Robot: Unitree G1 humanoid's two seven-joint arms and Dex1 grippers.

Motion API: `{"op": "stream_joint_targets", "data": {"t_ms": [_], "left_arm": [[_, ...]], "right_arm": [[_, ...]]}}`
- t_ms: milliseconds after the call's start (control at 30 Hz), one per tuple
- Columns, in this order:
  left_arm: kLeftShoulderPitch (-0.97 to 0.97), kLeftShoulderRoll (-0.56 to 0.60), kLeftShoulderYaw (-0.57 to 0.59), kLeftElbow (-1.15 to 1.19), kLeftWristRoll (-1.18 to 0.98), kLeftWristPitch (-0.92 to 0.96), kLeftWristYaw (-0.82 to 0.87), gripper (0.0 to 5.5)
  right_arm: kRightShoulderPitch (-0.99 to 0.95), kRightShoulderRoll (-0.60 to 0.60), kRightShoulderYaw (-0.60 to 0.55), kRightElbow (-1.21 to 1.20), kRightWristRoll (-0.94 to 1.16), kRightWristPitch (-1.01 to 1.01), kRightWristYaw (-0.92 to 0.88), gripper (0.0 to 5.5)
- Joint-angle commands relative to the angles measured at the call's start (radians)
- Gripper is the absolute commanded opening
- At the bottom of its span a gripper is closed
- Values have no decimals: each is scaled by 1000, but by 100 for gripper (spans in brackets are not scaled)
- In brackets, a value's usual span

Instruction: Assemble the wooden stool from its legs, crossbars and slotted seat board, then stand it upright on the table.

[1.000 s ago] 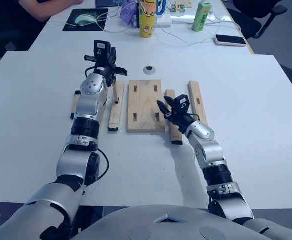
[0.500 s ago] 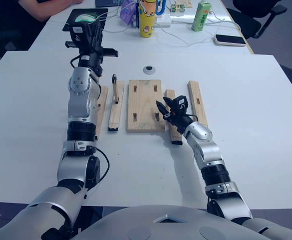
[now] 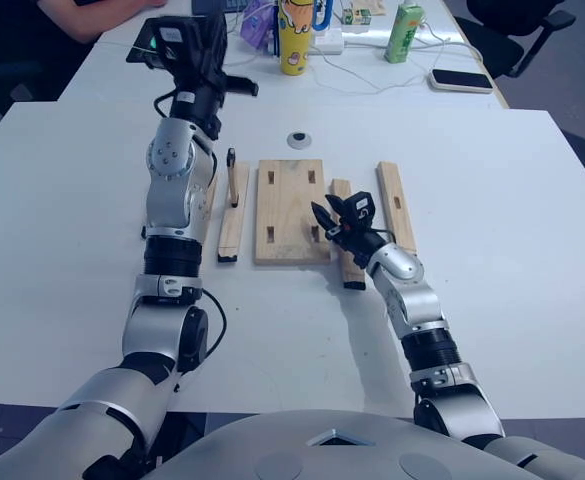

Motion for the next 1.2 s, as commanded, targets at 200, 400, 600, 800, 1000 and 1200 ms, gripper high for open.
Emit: {"op": "stream_joint_targets", "data": {"t_ms": [200,400,600,800,1000,1200], "left_arm": [[167,25,-19,161,42,178,37,2],[127,1,11,-25,27,16,95,2],[290,16,46,-364,71,-42,183,63],[645,-51,-36,-639,56,93,165,156],[674,-73,-92,-647,41,181,122,249],[585,-70,-79,-500,35,183,105,257]], "right_arm": [[-34,-15,3,3,-3,21,13,170],[-29,-13,-2,31,-8,5,6,170],[-13,-15,-7,26,-3,-4,9,170],[0,-30,-17,14,4,-1,17,170],[-4,-25,-1,18,-2,-1,28,170],[-33,-16,5,34,-3,-3,32,170]]}}
